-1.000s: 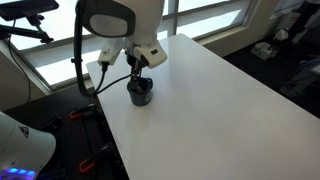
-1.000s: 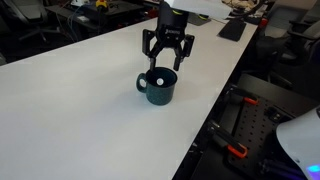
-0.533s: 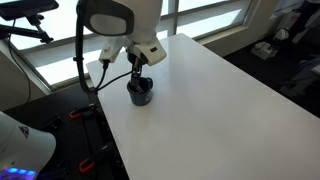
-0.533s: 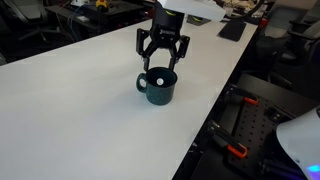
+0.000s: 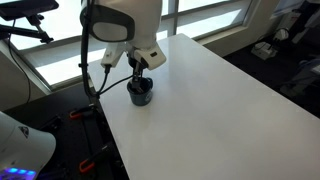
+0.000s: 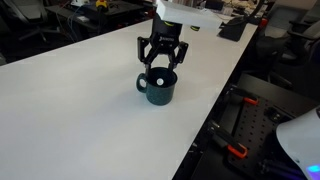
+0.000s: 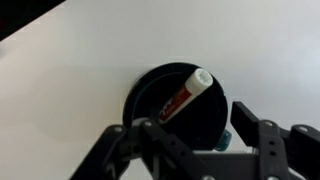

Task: Put the marker on the table

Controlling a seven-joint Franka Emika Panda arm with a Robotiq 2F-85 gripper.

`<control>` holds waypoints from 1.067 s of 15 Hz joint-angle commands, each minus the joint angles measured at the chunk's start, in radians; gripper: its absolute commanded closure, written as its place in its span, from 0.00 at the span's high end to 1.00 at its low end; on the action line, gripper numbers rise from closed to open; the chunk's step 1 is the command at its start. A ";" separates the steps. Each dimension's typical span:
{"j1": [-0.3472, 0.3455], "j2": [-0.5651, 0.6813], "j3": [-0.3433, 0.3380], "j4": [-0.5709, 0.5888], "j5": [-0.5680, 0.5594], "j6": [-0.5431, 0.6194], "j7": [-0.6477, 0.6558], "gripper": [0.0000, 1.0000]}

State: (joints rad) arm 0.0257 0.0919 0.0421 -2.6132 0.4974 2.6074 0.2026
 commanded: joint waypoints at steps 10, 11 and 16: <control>-0.005 0.039 0.005 0.004 0.014 0.014 0.024 0.20; -0.005 0.037 0.006 0.003 0.014 0.013 0.023 0.13; -0.004 0.021 0.007 0.005 0.007 -0.013 0.020 0.05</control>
State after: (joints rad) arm 0.0213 0.1283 0.0419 -2.6122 0.4974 2.6122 0.2055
